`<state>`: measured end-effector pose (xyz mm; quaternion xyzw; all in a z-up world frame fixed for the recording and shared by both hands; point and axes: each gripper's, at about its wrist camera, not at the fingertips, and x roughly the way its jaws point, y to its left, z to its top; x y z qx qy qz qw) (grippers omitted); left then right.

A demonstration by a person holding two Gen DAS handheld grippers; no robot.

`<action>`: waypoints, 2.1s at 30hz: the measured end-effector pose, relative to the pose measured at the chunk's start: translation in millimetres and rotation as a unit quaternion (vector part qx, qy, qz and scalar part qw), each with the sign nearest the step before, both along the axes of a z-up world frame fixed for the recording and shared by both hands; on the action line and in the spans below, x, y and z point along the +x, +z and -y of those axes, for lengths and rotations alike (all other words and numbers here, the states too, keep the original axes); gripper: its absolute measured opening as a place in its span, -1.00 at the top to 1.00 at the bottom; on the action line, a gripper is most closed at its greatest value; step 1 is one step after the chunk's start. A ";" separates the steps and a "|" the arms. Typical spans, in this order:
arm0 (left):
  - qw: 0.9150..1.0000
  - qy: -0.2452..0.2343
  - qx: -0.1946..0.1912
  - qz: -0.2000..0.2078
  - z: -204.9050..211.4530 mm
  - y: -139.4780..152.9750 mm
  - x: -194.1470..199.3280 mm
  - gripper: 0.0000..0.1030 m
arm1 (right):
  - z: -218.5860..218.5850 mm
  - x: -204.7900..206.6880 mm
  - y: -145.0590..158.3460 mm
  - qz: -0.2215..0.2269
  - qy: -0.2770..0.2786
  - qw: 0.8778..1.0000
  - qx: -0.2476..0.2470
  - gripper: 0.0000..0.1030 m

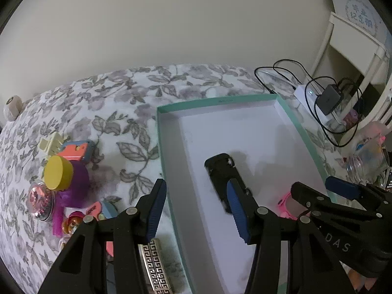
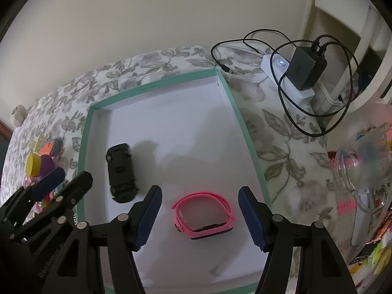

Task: Organize rigid objects
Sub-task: 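Open the left tool over the box while the right tool releases the band inside, then withdraw both tools from the box back toward the remaining items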

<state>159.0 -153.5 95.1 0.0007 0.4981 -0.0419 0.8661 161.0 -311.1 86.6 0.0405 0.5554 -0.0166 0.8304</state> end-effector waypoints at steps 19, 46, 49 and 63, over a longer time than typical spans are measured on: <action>0.995 0.101 -0.009 0.001 -58.0 -1.8 0.6 -0.81 | -6.1 1.4 -2.4 0.006 0.020 1.000 -0.009 -0.86; 0.978 0.206 -0.027 0.029 -165.6 65.4 -19.7 -0.98 | -93.0 -21.8 73.4 0.106 0.137 0.984 0.045 -1.00; 0.976 0.217 -0.021 0.016 -183.8 68.0 -28.6 -0.98 | -117.1 -26.3 71.5 0.103 0.170 0.978 0.067 -1.00; 0.957 0.271 -0.029 -0.098 -237.5 1.2 -56.8 -0.98 | -174.9 -34.2 16.2 0.009 0.242 0.967 0.077 -0.65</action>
